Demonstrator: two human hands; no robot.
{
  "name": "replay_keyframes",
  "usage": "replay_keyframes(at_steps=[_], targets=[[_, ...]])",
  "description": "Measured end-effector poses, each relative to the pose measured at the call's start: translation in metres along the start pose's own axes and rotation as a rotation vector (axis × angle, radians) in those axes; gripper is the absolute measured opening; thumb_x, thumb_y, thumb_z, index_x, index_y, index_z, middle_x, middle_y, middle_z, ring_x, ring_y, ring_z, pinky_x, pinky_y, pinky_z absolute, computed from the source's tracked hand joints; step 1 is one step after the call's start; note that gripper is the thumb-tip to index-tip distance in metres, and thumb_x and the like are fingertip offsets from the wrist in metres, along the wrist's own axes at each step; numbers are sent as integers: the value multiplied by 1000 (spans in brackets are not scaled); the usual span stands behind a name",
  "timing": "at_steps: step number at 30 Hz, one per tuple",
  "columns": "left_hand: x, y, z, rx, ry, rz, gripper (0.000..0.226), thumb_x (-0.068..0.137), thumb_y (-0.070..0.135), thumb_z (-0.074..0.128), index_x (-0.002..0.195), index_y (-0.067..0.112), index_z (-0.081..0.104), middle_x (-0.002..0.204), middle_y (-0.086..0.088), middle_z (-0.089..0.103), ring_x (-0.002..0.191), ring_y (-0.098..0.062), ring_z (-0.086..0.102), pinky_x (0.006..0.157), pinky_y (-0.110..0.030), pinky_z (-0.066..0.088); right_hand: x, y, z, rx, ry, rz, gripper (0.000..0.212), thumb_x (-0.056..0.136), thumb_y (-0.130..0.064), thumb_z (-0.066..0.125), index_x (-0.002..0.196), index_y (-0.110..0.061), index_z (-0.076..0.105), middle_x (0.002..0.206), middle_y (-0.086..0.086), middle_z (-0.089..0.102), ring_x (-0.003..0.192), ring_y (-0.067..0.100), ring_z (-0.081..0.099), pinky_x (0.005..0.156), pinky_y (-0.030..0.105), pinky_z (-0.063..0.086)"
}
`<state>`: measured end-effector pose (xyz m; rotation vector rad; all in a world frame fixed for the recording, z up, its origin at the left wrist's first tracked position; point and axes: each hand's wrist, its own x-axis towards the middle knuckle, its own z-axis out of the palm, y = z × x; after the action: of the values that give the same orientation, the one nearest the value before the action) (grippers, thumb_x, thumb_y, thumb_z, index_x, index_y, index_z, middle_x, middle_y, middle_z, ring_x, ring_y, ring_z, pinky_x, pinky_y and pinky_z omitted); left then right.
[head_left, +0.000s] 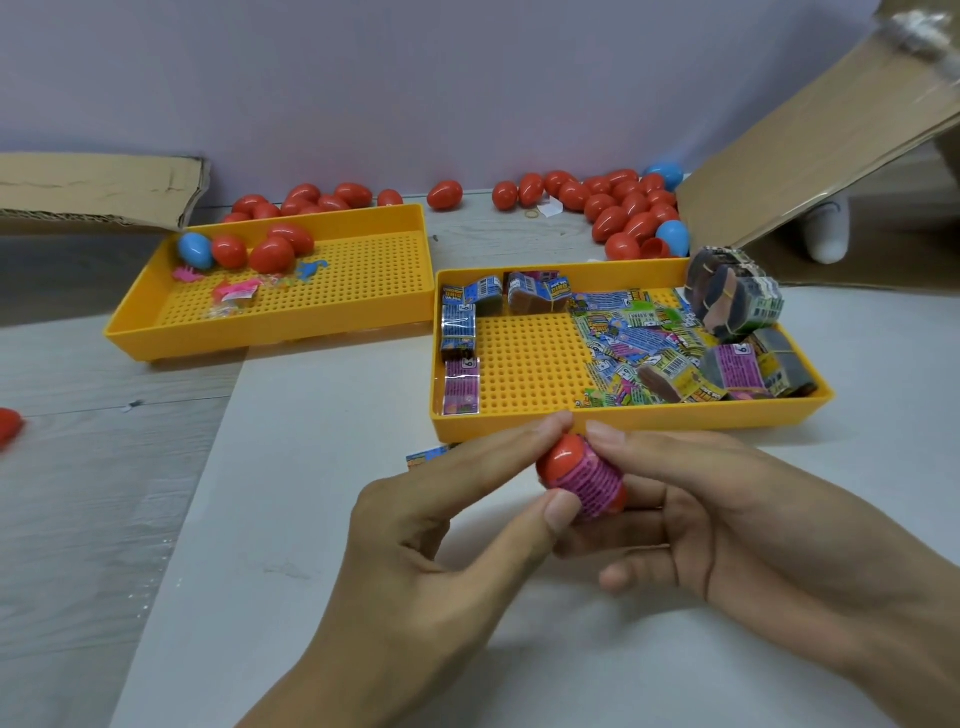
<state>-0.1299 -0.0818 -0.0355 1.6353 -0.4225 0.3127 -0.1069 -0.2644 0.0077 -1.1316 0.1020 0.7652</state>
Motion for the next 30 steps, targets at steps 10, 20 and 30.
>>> replay_keyframes(at_steps=[10,20,30], targets=[[-2,-6,2,-109,0,10,38,80,13,76,117,15,70,113,-3,73,107,-26,70,90,-35,57,-1,2,3,-117,44,-30,32,74,-38,80,93,-12,79,88,13,75,74,22,73,49,25,56],[-1,-9,-1,-107,35,65,57,79,6,75,132,17,59,115,-10,59,111,-34,63,90,-33,56,-1,9,-3,-432,163,-460,28,66,-23,81,94,-19,77,88,10,77,81,23,75,61,28,59],[1,-1,-3,-117,56,27,43,79,8,76,120,18,68,114,-6,63,104,-34,68,83,-31,58,0,13,0,-691,204,-773,25,74,-27,80,98,-29,75,93,-3,77,88,16,73,65,26,59]])
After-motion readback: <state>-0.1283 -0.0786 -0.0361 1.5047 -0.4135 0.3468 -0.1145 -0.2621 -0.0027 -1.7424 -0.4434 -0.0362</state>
